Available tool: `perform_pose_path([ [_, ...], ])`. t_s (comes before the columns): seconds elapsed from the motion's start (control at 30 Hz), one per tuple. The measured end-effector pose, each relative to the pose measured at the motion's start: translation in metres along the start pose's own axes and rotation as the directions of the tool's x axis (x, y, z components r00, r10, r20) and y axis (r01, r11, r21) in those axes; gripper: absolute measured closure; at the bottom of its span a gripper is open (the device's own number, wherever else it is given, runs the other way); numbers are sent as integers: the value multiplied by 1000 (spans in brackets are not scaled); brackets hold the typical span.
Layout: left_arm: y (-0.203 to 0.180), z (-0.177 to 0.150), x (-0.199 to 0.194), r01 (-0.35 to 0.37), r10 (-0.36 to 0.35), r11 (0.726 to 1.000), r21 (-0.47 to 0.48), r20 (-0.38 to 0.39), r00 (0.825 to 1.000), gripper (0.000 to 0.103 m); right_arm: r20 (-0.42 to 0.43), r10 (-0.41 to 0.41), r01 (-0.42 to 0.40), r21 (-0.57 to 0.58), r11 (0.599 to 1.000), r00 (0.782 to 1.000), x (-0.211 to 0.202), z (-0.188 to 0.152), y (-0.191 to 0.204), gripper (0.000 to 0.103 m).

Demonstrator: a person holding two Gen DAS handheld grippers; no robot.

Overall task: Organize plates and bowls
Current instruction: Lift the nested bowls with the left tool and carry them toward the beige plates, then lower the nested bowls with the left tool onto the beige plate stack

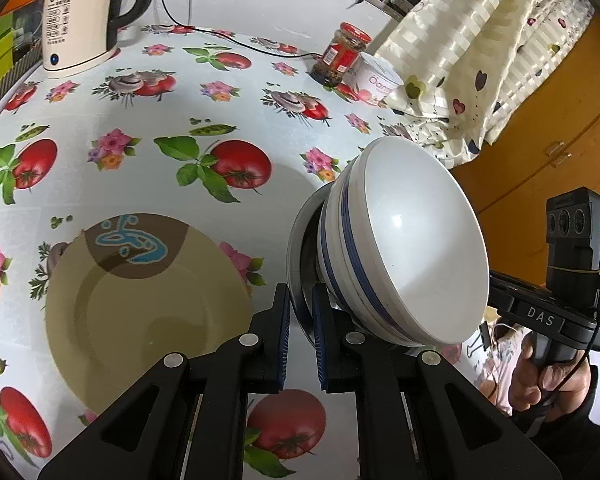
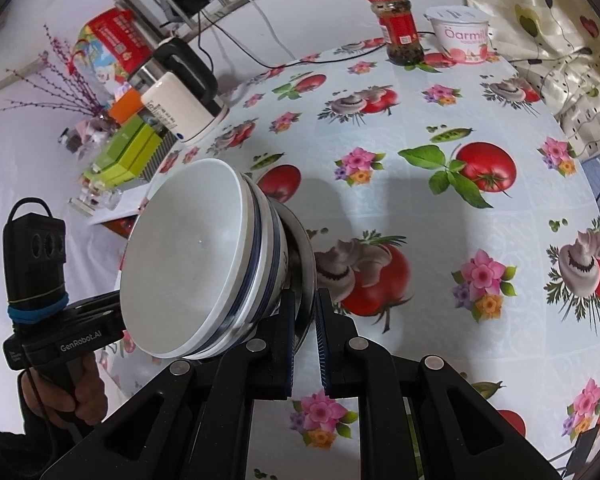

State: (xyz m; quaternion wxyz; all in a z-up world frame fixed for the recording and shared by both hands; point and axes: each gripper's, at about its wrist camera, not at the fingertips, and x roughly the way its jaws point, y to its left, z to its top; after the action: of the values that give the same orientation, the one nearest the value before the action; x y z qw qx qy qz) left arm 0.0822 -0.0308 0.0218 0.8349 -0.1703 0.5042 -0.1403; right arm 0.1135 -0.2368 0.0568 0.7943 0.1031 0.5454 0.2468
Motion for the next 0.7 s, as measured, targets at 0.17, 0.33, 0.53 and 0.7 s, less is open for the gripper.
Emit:
perform_pose_path([
  [0.17,5,0,-9,-13,13,1000,-12,15,1000,92,-1,11,-11,-19,1000,1000,2,3,10,92],
  [0.33,13,-2,-18,-29,30,999,-29,30,999,92,-7,26,-26,-40,999,1000,6,7,22,92],
  [0.53,23,-3,-29,-48,51,998,-49,47,998,92,-17,45,-46,-61,997,999,11,11,34,92],
  [0.7,34,-6,-36,-66,70,995,-73,55,996,92,-29,57,-59,-79,995,998,19,14,45,92],
])
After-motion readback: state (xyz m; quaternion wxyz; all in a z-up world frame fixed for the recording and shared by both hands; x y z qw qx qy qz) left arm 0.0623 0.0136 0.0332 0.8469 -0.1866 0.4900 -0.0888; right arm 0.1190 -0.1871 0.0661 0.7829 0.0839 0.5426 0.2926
